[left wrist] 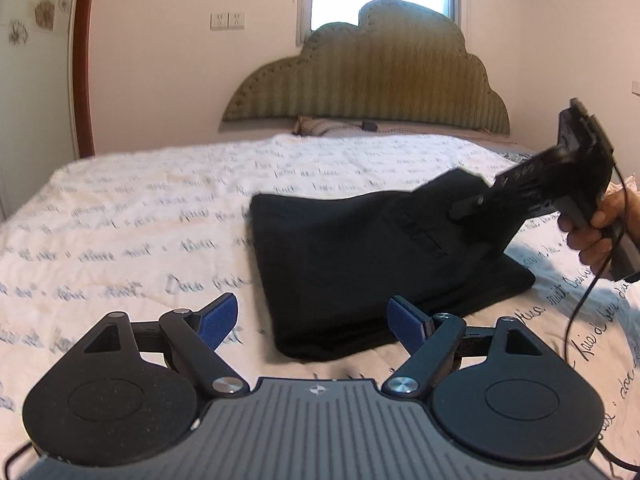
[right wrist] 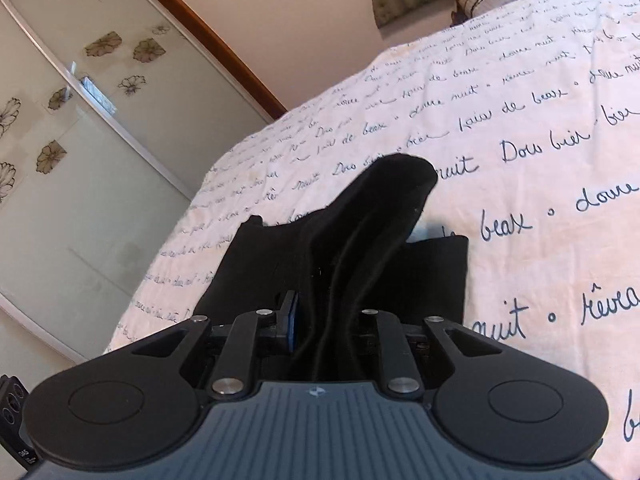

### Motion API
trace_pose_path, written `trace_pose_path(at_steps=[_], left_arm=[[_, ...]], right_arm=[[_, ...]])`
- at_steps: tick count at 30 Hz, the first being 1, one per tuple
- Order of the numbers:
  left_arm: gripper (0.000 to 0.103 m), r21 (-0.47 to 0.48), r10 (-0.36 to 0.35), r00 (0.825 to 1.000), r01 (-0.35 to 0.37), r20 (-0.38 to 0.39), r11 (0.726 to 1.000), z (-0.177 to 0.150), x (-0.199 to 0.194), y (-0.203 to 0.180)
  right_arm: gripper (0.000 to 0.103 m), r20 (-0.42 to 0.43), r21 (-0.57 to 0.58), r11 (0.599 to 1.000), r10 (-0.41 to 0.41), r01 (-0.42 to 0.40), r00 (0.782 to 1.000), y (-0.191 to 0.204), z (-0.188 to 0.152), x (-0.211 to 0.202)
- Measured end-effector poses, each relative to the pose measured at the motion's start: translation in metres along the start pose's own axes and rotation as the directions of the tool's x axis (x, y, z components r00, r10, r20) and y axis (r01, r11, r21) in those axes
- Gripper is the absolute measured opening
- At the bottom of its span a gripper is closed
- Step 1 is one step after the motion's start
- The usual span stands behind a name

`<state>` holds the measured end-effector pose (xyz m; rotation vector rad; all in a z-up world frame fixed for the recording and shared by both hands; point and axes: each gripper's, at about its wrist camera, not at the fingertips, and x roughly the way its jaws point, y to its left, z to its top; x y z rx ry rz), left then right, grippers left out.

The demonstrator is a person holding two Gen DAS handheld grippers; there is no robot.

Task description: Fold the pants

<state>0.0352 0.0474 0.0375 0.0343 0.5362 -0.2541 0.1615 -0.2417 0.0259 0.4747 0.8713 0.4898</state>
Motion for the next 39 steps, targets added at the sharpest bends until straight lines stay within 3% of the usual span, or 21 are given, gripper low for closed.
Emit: trace_pose_path(at_steps=[2,4,7,8,10,11,14,16,18,23,24,25,26,27,28,30,32,35,37,39], left_arm=[[0.085,-0.038,-0.006,1.000,0.004,-0.028,0.999,-0.001,0.006,0.002],[0.085,-0.077,-0.012,0.999,0.008,-0.046,0.997,0.000,0.008,0.006],[0.085,-0.120,-0.024,0.998,0.017,-0.052,0.993,0.004,0.007,0.016],[0.085,-0.142,-0.030,0.998,0.022,-0.055,0.990,0.007,0.009,0.022],[0.085,-0.234,-0.072,0.995,0.054,-0.069,0.971,0.016,0.017,0.042],[0.085,-0.303,-0.113,0.990,0.083,-0.080,0.949,0.020,0.024,0.054],[0.084,-0.550,-0.236,0.961,0.121,-0.143,0.827,0.023,0.060,0.091],[0.084,-0.640,-0.317,0.936,0.152,-0.151,0.753,0.022,0.081,0.104],[0.084,-0.680,-0.357,0.922,0.164,-0.153,0.715,0.023,0.098,0.108],[0.084,-0.713,-0.391,0.909,0.179,-0.143,0.678,0.030,0.129,0.109],[0.079,-0.718,-0.381,0.914,0.172,-0.139,0.674,0.031,0.133,0.109],[0.059,-0.721,-0.356,0.923,0.148,-0.144,0.677,0.032,0.135,0.109],[0.042,-0.708,-0.312,0.933,0.098,-0.178,0.699,0.033,0.137,0.107],[0.029,-0.691,-0.288,0.931,0.055,-0.226,0.721,0.032,0.141,0.104],[0.026,-0.685,-0.271,0.936,0.046,-0.225,0.727,0.032,0.139,0.101],[0.023,-0.630,-0.215,0.946,0.013,-0.245,0.777,0.039,0.131,0.087],[0.018,-0.587,-0.170,0.954,-0.009,-0.248,0.809,0.047,0.118,0.074],[0.018,-0.531,-0.145,0.963,0.002,-0.228,0.848,0.051,0.105,0.062],[0.024,-0.533,-0.147,0.957,-0.010,-0.251,0.846,0.041,0.113,0.067],[0.029,-0.598,-0.192,0.953,0.015,-0.234,0.802,0.029,0.119,0.079]], right_arm=[[0.023,-0.041,0.033,0.999,-0.033,0.035,0.999,-0.012,-0.002,0.011],[0.024,-0.017,0.091,0.996,0.007,-0.006,1.000,-0.021,-0.003,0.004],[0.029,0.054,0.094,0.996,-0.015,0.010,0.998,-0.021,-0.005,-0.017],[0.035,0.068,0.098,0.995,-0.020,0.013,0.997,-0.024,-0.006,-0.024],[0.055,0.073,0.126,0.992,-0.028,0.018,0.997,-0.033,-0.006,-0.032],[0.068,0.071,0.140,0.990,-0.028,0.018,0.997,-0.038,-0.005,-0.033],[0.069,0.050,0.215,0.976,0.000,-0.011,0.999,-0.057,-0.004,-0.034],[0.069,0.022,0.271,0.960,0.061,-0.065,0.998,-0.068,-0.005,-0.028],[0.069,-0.013,0.300,0.949,0.104,-0.095,0.995,-0.070,-0.009,-0.020],[0.071,-0.038,0.297,0.940,0.185,-0.165,0.982,-0.064,-0.010,-0.005],[0.071,-0.037,0.290,0.942,0.190,-0.171,0.981,-0.062,-0.010,-0.003],[0.071,-0.040,0.279,0.945,0.191,-0.172,0.981,-0.060,-0.010,-0.002],[0.064,-0.045,0.255,0.954,0.176,-0.159,0.983,-0.057,-0.008,0.000],[0.039,-0.056,0.223,0.967,0.140,-0.125,0.989,-0.053,-0.006,0.001],[0.032,-0.077,0.195,0.975,0.122,-0.105,0.990,-0.052,-0.004,0.003],[0.028,-0.081,0.143,0.985,0.112,-0.100,0.990,-0.044,0.004,0.003],[0.027,-0.076,0.057,0.994,0.096,-0.092,0.992,-0.028,0.014,-0.003],[0.027,-0.064,-0.007,0.996,0.084,-0.084,0.994,-0.019,0.021,-0.013],[0.027,-0.098,0.038,0.997,0.067,-0.063,0.993,-0.036,0.015,-0.004],[0.031,-0.096,0.133,0.986,0.113,-0.100,0.989,-0.060,0.000,0.005]])
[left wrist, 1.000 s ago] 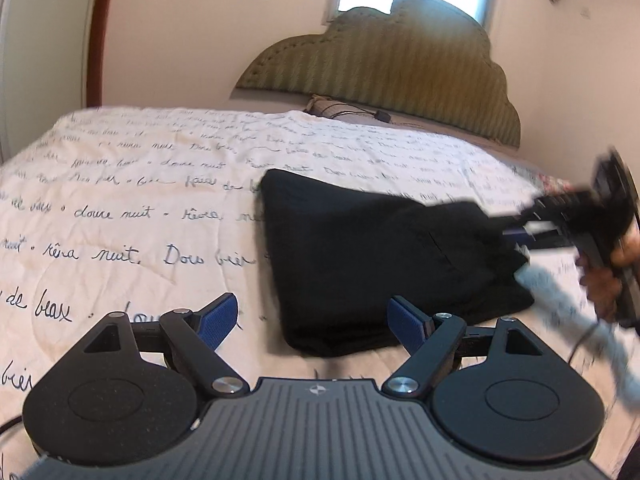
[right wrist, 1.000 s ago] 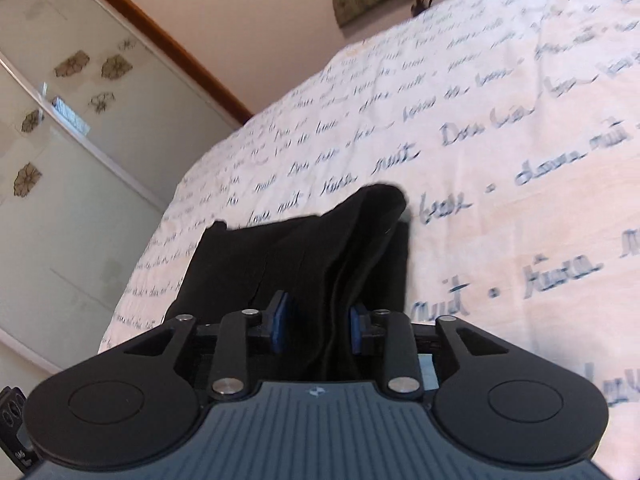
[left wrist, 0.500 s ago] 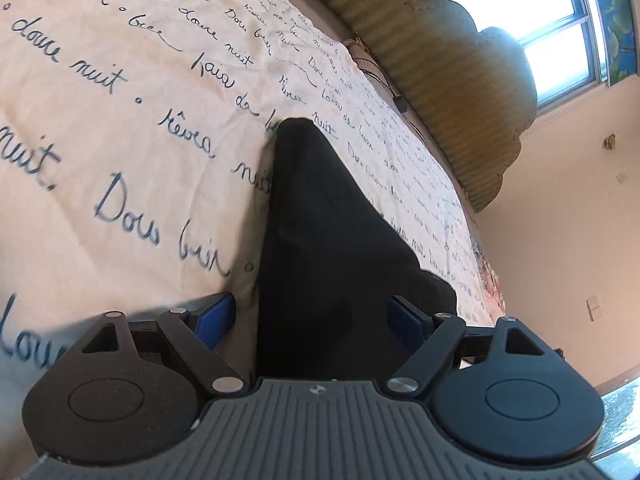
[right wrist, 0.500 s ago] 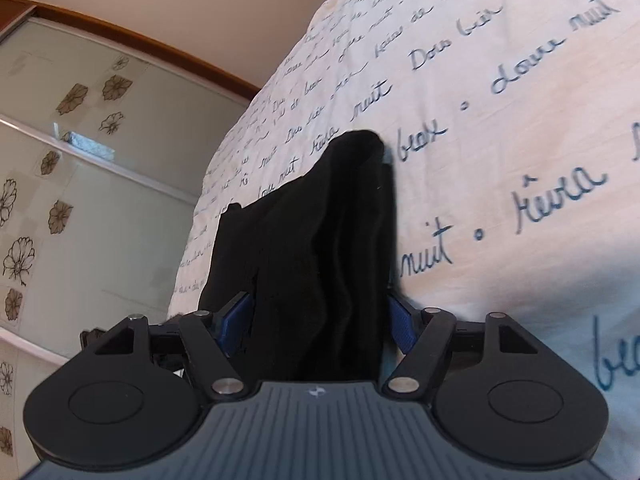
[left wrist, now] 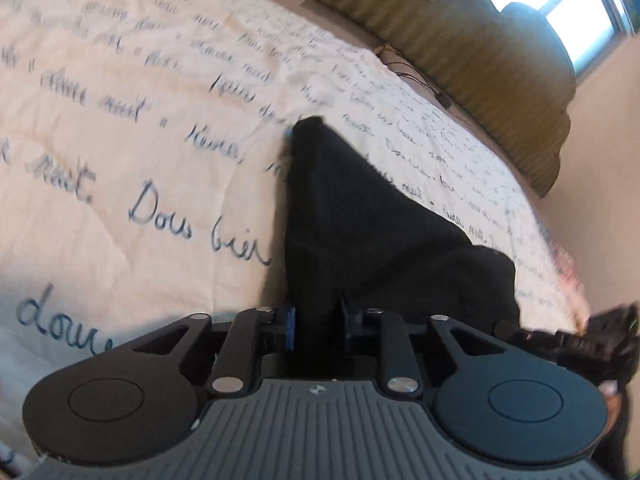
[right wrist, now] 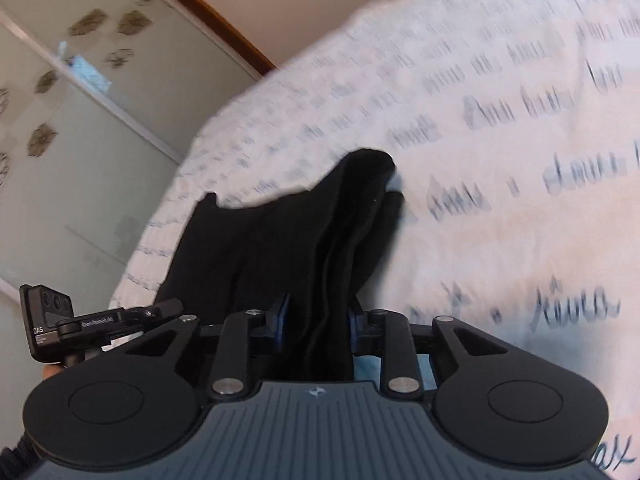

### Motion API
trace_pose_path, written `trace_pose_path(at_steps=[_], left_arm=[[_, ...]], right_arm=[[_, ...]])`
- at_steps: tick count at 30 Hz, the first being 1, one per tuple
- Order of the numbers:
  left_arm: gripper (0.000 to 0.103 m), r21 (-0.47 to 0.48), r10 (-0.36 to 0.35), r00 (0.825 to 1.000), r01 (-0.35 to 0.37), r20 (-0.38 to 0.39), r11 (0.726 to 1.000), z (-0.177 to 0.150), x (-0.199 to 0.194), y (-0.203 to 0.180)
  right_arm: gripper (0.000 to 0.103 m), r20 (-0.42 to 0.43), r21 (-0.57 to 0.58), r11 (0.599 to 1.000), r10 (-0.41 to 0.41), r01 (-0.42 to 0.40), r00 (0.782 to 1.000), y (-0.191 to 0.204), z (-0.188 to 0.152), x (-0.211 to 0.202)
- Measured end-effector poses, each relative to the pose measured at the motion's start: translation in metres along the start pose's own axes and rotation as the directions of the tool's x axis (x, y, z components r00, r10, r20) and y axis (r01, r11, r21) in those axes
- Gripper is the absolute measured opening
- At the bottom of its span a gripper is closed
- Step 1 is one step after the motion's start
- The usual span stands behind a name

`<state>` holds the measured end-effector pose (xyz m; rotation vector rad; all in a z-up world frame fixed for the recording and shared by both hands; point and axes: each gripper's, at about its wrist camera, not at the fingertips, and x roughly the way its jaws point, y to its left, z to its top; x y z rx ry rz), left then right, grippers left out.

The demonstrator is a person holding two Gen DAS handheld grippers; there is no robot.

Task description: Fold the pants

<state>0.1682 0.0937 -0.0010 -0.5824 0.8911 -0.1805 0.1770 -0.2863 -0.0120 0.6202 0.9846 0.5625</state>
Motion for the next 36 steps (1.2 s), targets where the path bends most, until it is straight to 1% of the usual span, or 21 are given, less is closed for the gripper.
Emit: trace_pose_path(at_steps=[1,3,4,6,7,9,11,13,14,15,17,19,21,23,26,27,29,31,32,33,36], left_arm=[[0.030,-0.015,-0.026,1.000,0.026,0.001,1.000,0.001,0.000,0.004],[0.037,-0.036,-0.050,0.999,0.050,0.005,0.998,0.001,-0.007,0.010],[0.044,-0.031,-0.043,0.999,0.043,0.017,0.999,0.001,-0.014,0.010],[0.045,0.020,0.024,0.996,-0.026,0.090,0.999,-0.001,-0.039,0.004],[0.045,0.061,0.055,0.986,-0.065,0.156,0.996,-0.005,-0.053,-0.003],[0.045,0.160,0.046,0.960,-0.093,0.277,0.983,-0.011,-0.079,-0.019],[0.048,0.254,0.001,0.943,-0.090,0.332,0.963,-0.017,-0.089,-0.041],[0.068,0.351,-0.041,0.948,-0.076,0.316,0.933,-0.025,-0.082,-0.065],[0.069,0.388,-0.041,0.953,-0.083,0.300,0.918,-0.030,-0.073,-0.076],[0.069,0.421,-0.025,0.961,-0.098,0.275,0.902,-0.037,-0.061,-0.086],[0.067,0.481,0.010,0.977,-0.115,0.214,0.869,-0.051,-0.037,-0.098],[0.067,0.517,0.043,0.988,-0.116,0.151,0.848,-0.066,-0.017,-0.098],[0.068,0.538,0.058,0.987,-0.131,0.150,0.833,-0.080,-0.006,-0.087],[0.068,0.536,0.044,0.987,-0.123,0.158,0.835,-0.088,-0.008,-0.078],[0.068,0.540,0.054,0.984,-0.140,0.172,0.830,-0.086,-0.004,-0.079],[0.068,0.542,0.058,0.982,-0.149,0.180,0.827,-0.086,-0.007,-0.081],[0.066,0.537,0.071,0.973,-0.181,0.218,0.824,-0.090,-0.020,-0.084],[0.068,0.537,0.044,0.967,-0.176,0.249,0.825,-0.098,-0.044,-0.080],[0.068,0.526,0.030,0.966,-0.166,0.257,0.834,-0.101,-0.054,-0.074],[0.071,0.502,0.029,0.964,-0.162,0.264,0.850,-0.101,-0.064,-0.066],[0.071,0.359,0.056,0.969,-0.143,0.242,0.922,-0.097,-0.079,-0.034]], right_arm=[[0.032,0.033,0.051,0.998,0.044,-0.046,0.998,-0.008,-0.003,-0.003],[0.035,0.079,0.113,0.991,0.063,-0.072,0.995,-0.015,-0.010,-0.012],[0.038,0.102,0.127,0.990,0.054,-0.067,0.993,-0.016,-0.013,-0.019],[0.049,0.173,0.134,0.990,0.010,-0.034,0.985,-0.016,-0.020,-0.040],[0.051,0.216,0.126,0.992,-0.019,-0.009,0.976,-0.013,-0.022,-0.052],[0.051,0.289,0.058,0.997,-0.066,0.051,0.955,0.003,-0.022,-0.073],[0.053,0.323,-0.026,0.999,-0.027,0.037,0.946,0.026,-0.016,-0.078],[0.065,0.318,-0.083,0.996,0.053,-0.028,0.947,0.051,-0.007,-0.069],[0.077,0.306,-0.109,0.993,0.085,-0.054,0.948,0.061,-0.001,-0.058],[0.083,0.288,-0.132,0.989,0.100,-0.064,0.952,0.069,0.006,-0.046],[0.084,0.252,-0.145,0.988,0.081,-0.045,0.964,0.083,0.017,-0.015],[0.084,0.198,-0.109,0.994,0.037,-0.016,0.980,0.075,0.024,0.014],[0.083,0.142,-0.082,0.996,-0.014,0.026,0.990,0.059,0.023,0.038],[0.077,0.175,-0.061,0.998,0.037,-0.026,0.984,0.041,0.015,0.039],[0.049,0.185,0.004,1.000,0.024,-0.025,0.982,0.026,0.015,0.031],[0.047,0.188,0.015,1.000,0.018,-0.021,0.982,0.026,0.014,0.027],[0.050,0.208,0.017,1.000,-0.016,0.013,0.978,0.038,0.005,0.009],[0.058,0.250,-0.038,0.999,-0.005,0.016,0.968,0.052,-0.014,-0.019],[0.066,0.271,-0.062,0.998,0.017,0.000,0.962,0.055,-0.026,-0.034],[0.075,0.275,-0.072,0.997,0.020,-0.001,0.961,0.055,-0.037,-0.044],[0.076,0.267,-0.025,0.997,-0.064,0.074,0.962,0.041,-0.055,-0.062]])
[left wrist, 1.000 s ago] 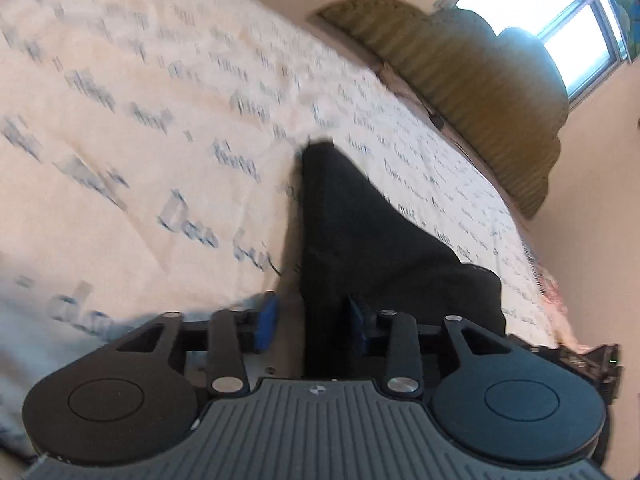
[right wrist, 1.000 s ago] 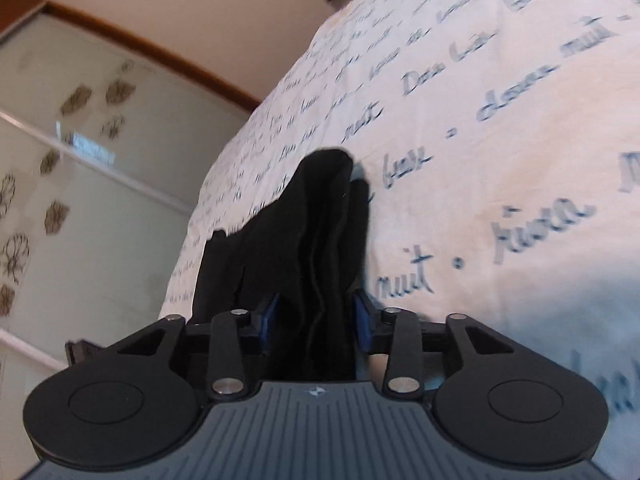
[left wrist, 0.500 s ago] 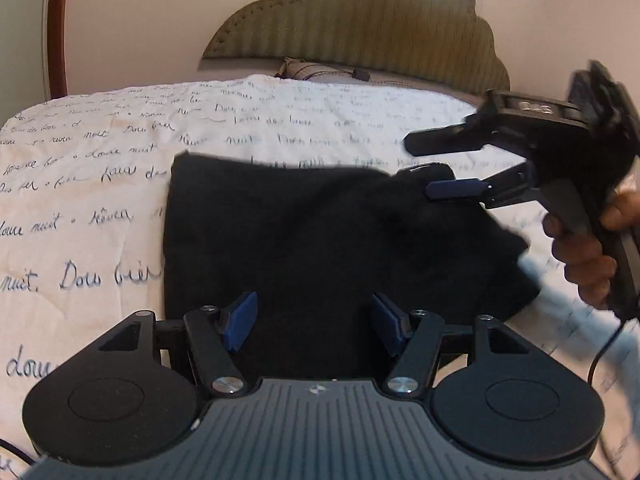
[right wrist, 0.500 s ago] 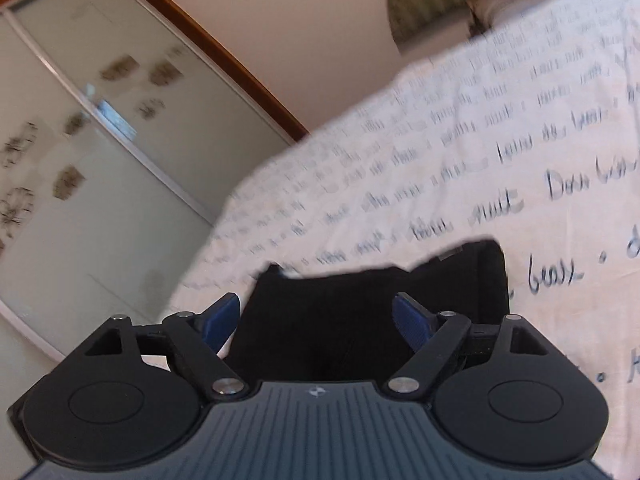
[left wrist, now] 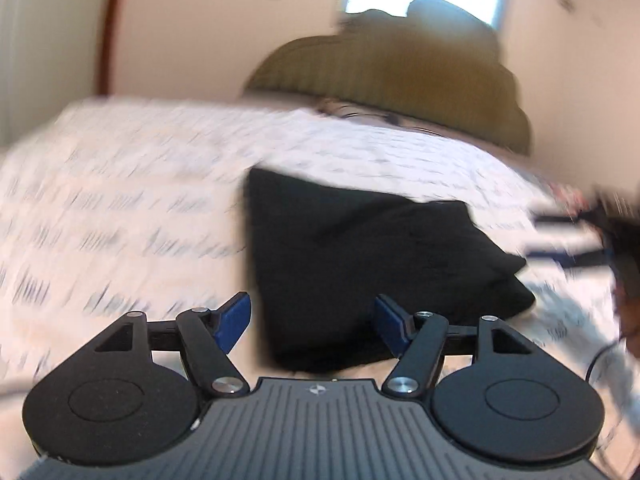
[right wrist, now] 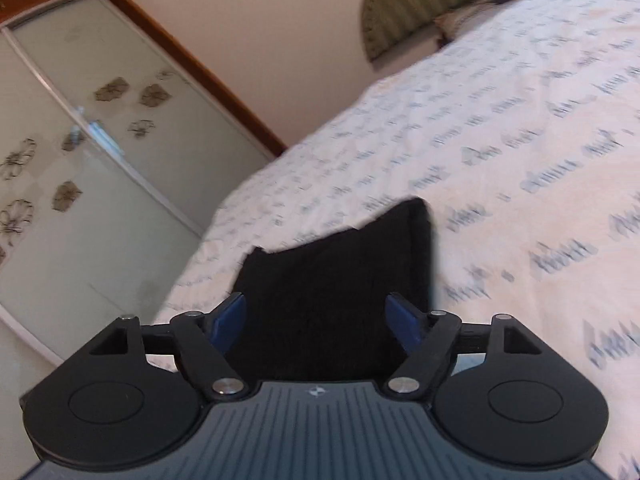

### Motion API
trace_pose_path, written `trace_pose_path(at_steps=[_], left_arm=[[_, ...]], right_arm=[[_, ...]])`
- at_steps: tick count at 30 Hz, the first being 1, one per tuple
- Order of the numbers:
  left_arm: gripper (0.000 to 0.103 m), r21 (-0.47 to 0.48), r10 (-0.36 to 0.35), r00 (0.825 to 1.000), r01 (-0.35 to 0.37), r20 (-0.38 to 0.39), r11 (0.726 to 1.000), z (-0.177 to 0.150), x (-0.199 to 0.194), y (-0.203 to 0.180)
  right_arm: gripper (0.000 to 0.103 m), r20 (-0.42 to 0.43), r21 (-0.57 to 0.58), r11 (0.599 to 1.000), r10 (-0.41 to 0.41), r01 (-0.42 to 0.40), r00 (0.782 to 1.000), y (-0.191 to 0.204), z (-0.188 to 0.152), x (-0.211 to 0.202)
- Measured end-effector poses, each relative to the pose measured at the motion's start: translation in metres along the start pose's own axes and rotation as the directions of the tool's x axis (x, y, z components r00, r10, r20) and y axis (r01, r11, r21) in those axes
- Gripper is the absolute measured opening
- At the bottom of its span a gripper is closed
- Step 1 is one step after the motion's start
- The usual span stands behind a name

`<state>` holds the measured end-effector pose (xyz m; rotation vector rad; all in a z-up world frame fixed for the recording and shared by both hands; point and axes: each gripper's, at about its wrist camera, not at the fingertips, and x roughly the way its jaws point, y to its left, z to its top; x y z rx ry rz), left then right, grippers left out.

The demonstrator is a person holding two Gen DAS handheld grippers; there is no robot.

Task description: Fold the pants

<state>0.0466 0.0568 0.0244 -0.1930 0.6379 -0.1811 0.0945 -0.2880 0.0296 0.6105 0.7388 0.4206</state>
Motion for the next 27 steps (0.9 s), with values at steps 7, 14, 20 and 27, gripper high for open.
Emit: trace_pose_path(at_steps=[7,14,20,27], left_arm=[[0.070,-0.325,-0.161,0.983,0.123,-0.093,0.938,0.001,0.021,0.036],[0.033,-0.450,-0.203,0.970,0.122,-0.136,0.885,0.001,0.032,0.049],[0.027,-0.329,-0.160,0.971,0.095,-0.177,0.940,0.009,0.032,0.038],[0.056,-0.199,-0.073,0.995,0.058,-0.067,0.978,0.003,0.012,0.030]], right_arm=[[0.078,-0.148,0.165,0.984,0.093,-0.068,0.985,-0.026,-0.016,0.029],[0.025,-0.129,0.169,0.984,0.073,-0.050,0.989,-0.031,-0.016,0.036],[0.021,-0.136,0.114,0.993,0.055,-0.040,0.989,-0.029,-0.016,0.027],[0.039,-0.100,0.185,0.981,0.081,-0.061,0.992,-0.043,-0.023,0.015]])
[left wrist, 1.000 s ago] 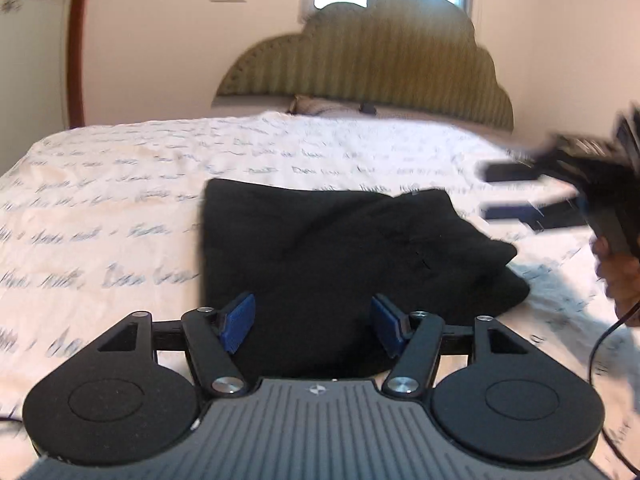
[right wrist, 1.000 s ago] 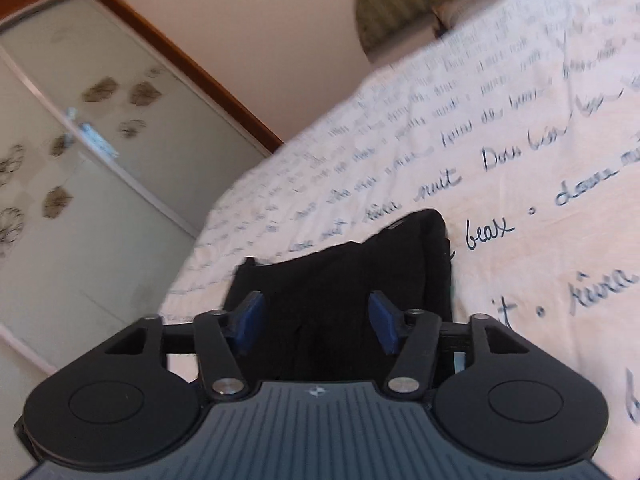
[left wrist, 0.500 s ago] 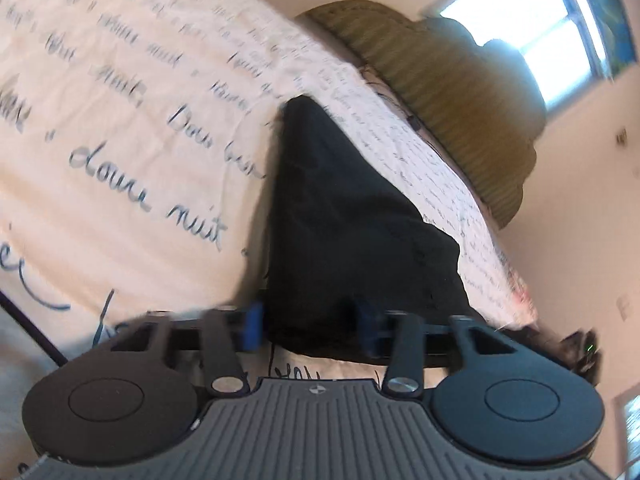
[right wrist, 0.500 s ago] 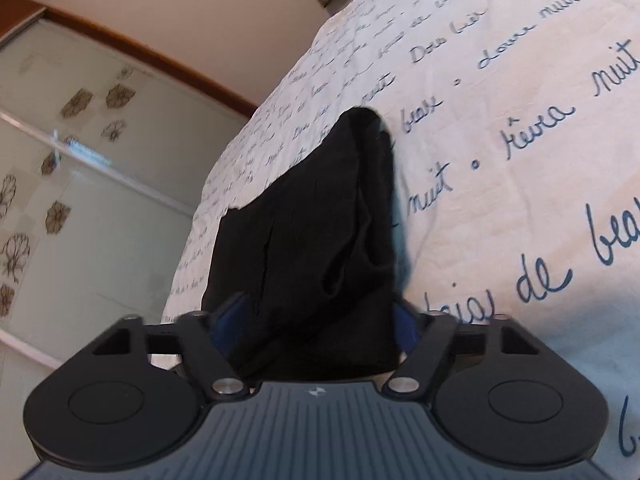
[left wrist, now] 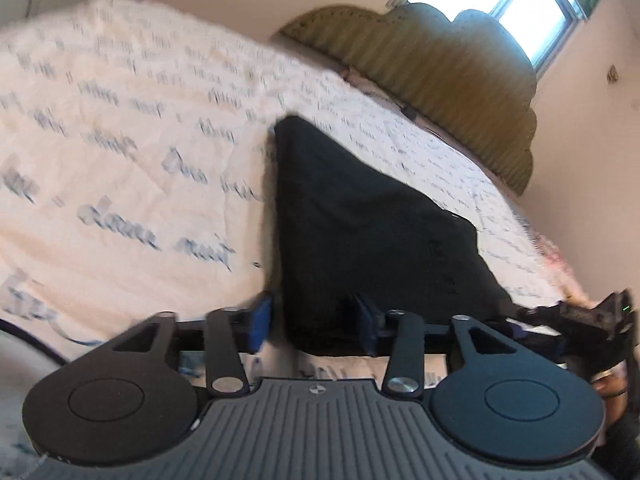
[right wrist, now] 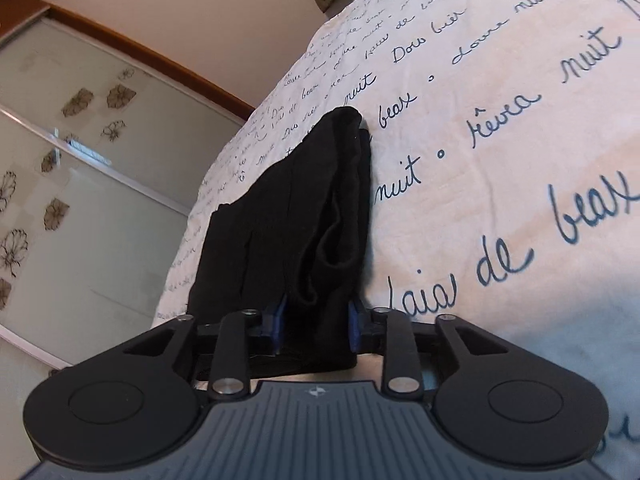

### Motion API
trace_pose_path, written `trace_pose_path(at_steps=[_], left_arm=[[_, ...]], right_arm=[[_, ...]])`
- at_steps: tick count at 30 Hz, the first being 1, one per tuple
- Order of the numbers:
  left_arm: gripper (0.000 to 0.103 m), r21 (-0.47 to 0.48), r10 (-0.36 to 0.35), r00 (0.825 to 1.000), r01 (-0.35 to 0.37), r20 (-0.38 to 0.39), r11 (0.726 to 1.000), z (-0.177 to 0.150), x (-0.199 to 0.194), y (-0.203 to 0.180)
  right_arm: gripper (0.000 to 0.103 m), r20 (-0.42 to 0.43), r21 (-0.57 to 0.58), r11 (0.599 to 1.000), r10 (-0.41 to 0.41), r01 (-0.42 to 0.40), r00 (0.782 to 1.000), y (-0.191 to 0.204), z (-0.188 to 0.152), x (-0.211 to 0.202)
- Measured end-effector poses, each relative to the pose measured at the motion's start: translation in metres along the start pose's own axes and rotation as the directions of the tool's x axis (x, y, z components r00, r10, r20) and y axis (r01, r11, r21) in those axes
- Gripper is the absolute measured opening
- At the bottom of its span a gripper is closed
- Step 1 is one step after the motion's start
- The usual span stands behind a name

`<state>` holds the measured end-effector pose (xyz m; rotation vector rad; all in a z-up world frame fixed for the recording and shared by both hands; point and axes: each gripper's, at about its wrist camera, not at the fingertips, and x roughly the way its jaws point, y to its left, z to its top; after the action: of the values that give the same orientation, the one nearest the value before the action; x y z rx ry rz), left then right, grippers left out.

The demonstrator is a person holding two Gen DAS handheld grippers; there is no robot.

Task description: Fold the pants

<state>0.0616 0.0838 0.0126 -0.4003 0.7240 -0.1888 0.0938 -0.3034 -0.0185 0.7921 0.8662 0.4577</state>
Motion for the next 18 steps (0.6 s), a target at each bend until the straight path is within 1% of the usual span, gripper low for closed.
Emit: trace_pose_path(at_steps=[1,2,3,4,5,6,7,8,9,10,11,12,13,15,17,18], left_arm=[[0.057,0.042,0.044,0.998,-0.045,0.038,0.998,0.000,-0.010,-0.004],[0.057,0.084,0.079,0.992,-0.087,0.095,0.993,-0.002,-0.022,-0.008],[0.057,0.127,0.097,0.983,-0.117,0.153,0.985,-0.003,-0.033,-0.014],[0.060,0.176,0.105,0.973,-0.141,0.204,0.974,-0.004,-0.042,-0.023],[0.061,0.229,0.102,0.963,-0.161,0.250,0.960,-0.006,-0.048,-0.032],[0.064,0.293,0.095,0.952,-0.184,0.292,0.938,-0.007,-0.049,-0.045],[0.070,0.369,0.083,0.945,-0.203,0.316,0.907,-0.012,-0.046,-0.058],[0.072,0.444,0.076,0.946,-0.218,0.316,0.869,-0.018,-0.040,-0.070],[0.071,0.508,0.084,0.949,-0.236,0.305,0.828,-0.025,-0.032,-0.081],[0.070,0.551,0.099,0.951,-0.252,0.292,0.796,-0.032,-0.025,-0.089],[0.070,0.589,0.108,0.956,-0.255,0.272,0.767,-0.040,-0.019,-0.094],[0.070,0.614,0.120,0.959,-0.257,0.256,0.747,-0.046,-0.014,-0.095],[0.070,0.621,0.142,0.956,-0.275,0.256,0.734,-0.051,-0.010,-0.095],[0.070,0.613,0.197,0.947,-0.314,0.252,0.725,-0.054,-0.002,-0.087],[0.070,0.585,0.241,0.943,-0.333,0.231,0.740,-0.051,0.002,-0.072],[0.070,0.566,0.256,0.940,-0.339,0.224,0.751,-0.049,0.002,-0.064]], right_arm=[[0.043,0.024,-0.011,1.000,-0.018,0.018,1.000,0.003,-0.002,-0.010],[0.049,0.069,-0.034,0.998,-0.048,0.050,0.996,0.009,-0.005,-0.022],[0.051,0.129,-0.075,0.993,-0.084,0.094,0.988,0.017,-0.008,-0.033],[0.051,0.186,-0.124,0.983,-0.112,0.136,0.976,0.027,-0.012,-0.043],[0.051,0.231,-0.190,0.967,-0.127,0.173,0.965,0.040,-0.018,-0.049],[0.051,0.254,-0.270,0.942,-0.132,0.201,0.958,0.056,-0.024,-0.050],[0.051,0.260,-0.360,0.904,-0.140,0.230,0.956,0.072,-0.031,-0.046],[0.051,0.257,-0.466,0.843,-0.163,0.269,0.953,0.088,-0.039,-0.038],[0.052,0.256,-0.579,0.751,-0.202,0.317,0.945,0.105,-0.051,-0.027],[0.052,0.259,-0.672,0.649,-0.245,0.356,0.934,0.117,-0.064,-0.015],[0.052,0.263,-0.741,0.551,-0.290,0.385,0.920,0.125,-0.075,-0.003],[0.052,0.259,-0.777,0.490,-0.324,0.396,0.910,0.128,-0.083,0.006],[0.052,0.256,-0.790,0.462,-0.348,0.403,0.902,0.127,-0.086,0.013],[0.052,0.245,-0.793,0.451,-0.380,0.409,0.892,0.119,-0.086,0.021],[0.052,0.244,-0.795,0.434,-0.410,0.424,0.879,0.115,-0.087,0.029],[0.052,0.254,-0.787,0.437,-0.413,0.435,0.874,0.113,-0.086,0.030]])
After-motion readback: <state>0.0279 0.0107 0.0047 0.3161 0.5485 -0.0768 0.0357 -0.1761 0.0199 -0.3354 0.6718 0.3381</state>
